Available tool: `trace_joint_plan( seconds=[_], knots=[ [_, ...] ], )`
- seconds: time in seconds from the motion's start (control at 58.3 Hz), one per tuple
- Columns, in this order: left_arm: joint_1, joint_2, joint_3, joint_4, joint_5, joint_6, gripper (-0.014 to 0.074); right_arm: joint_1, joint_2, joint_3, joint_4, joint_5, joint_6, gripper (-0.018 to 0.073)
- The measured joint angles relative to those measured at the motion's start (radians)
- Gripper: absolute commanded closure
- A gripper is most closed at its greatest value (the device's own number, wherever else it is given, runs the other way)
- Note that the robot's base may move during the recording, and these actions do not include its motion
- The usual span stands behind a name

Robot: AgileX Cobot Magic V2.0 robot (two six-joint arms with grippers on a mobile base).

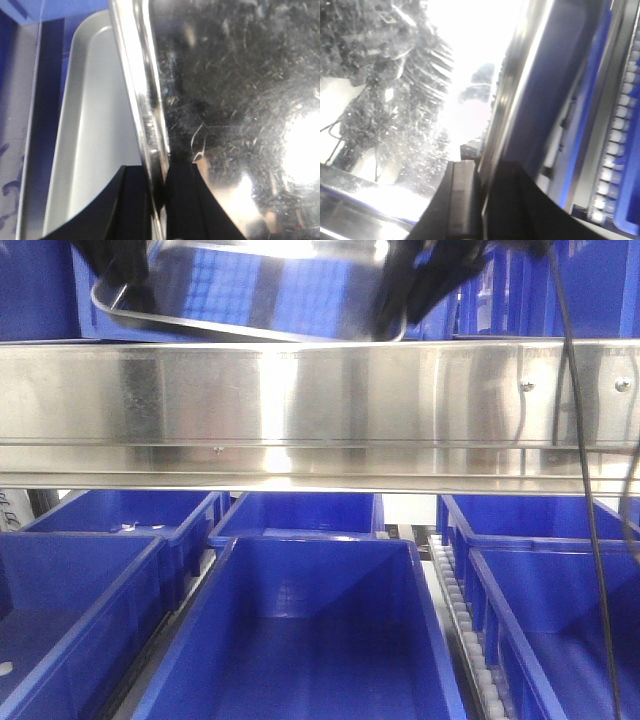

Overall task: Stack silver trays without gaps
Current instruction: 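Lower the held tray onto the silver tray on the upper shelf, then open both grippers to release the tray onto the stack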

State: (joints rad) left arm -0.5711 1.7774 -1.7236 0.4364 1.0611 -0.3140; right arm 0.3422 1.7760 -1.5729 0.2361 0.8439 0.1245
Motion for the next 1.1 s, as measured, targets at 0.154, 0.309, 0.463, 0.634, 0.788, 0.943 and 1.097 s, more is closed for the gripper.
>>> trace_joint_plan(
  seconds=[0.154, 0.309, 0.463, 0.634, 0.788, 0.943, 1.097],
  knots=[
    [0.002, 0.0, 0.0, 0.012, -0.026, 0.004, 0.0613, 0.002, 0.005, 0.0, 0.012, -0.011, -0.008, 0.0351],
    [0.002, 0.0, 0.0, 0.004, -0.055, 0.006, 0.0613, 0.008, 0.006, 0.0, 0.023, -0.015, -0.011, 0.0345],
    [0.002, 0.0, 0.0, 0.006, -0.062, 0.006, 0.0613, 0.008, 0.006, 0.0, 0.023, -0.015, -0.011, 0.0368],
    [0.004, 0.0, 0.0, 0.01, -0.066, 0.006, 0.0568, 0.008, 0.006, 0.0, 0.023, -0.017, -0.011, 0.0368],
    [0.016, 0.002, 0.0, 0.001, -0.072, 0.015, 0.0374, 0.01, 0.006, 0.0, 0.035, -0.036, -0.016, 0.0368],
    [0.036, 0.004, 0.0, -0.016, -0.081, 0.02, 0.0284, 0.014, 0.006, 0.0, 0.059, -0.058, -0.02, 0.0368],
    [0.054, 0.004, 0.0, -0.02, -0.092, 0.022, 0.0285, 0.018, 0.006, -0.001, 0.064, -0.066, -0.02, 0.0368]
  ],
)
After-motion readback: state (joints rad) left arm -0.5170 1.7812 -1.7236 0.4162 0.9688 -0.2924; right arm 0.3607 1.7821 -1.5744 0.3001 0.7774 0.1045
